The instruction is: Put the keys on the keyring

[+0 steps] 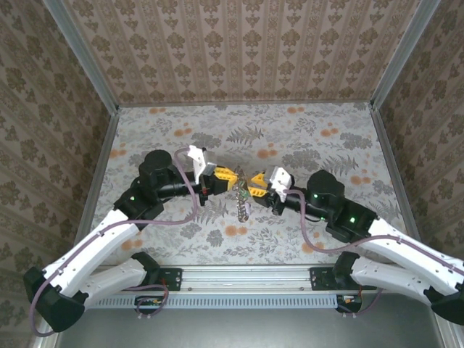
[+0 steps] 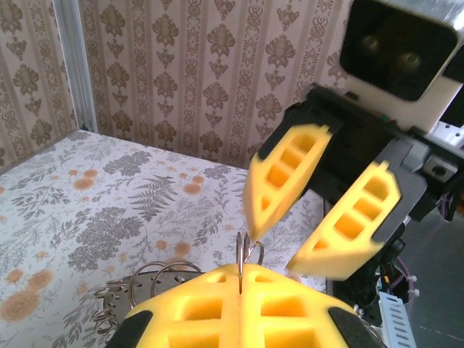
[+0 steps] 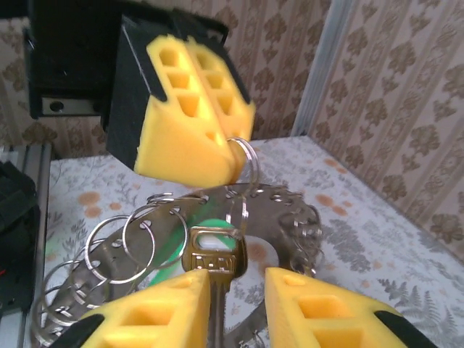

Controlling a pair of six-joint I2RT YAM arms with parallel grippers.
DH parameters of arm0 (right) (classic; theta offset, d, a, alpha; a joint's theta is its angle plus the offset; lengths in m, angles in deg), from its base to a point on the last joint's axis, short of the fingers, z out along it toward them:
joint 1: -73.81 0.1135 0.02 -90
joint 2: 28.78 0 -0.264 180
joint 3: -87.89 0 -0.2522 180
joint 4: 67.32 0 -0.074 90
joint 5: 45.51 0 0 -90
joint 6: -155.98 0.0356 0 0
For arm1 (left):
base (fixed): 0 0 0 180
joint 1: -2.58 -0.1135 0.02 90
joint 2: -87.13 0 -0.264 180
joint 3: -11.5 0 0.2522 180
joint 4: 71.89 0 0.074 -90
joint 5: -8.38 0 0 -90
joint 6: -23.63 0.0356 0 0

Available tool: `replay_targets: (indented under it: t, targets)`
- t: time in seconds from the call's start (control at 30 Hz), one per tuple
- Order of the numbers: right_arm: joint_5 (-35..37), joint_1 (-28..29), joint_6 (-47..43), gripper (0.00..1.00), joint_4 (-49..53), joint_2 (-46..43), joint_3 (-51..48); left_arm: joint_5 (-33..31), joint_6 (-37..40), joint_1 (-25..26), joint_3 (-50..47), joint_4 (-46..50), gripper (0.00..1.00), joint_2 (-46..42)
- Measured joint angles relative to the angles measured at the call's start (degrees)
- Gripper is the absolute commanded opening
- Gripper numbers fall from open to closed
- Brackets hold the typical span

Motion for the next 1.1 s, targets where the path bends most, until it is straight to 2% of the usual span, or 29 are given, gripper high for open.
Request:
replay_targets:
  t: [0.2, 0.53, 0.8, 0.97, 1.1]
  targets:
    - [-0.37, -0.07, 0.48, 0.34, -1.62, -3.28, 0.22, 3.45, 1.75, -0.17, 1.68, 4.83, 0.0, -0.26]
    - [-9.66, -0.07, 1.77, 0.36, -1.55, 5.31, 5.53, 7.08, 3.04, -0.48, 3.69, 7.67, 0.0, -1.33]
    - [-13.79, -0.07, 3.74, 0.27, -2.99, 6.19, 6.16, 9.51, 2.21, -0.55, 3.34, 4.9, 0.0, -2.38]
    - [-14.88, -0.07, 3.91, 0.25, -3.63, 7.13, 6.45, 10.86, 0.63, -0.55, 2.6, 1.7, 0.0, -2.51]
    - [-15.65, -0.07, 4.02, 0.17, -4.39, 7.15, 6.47, 11.32, -0.07, -0.52, 2.01, 0.04, 0.0, -2.49]
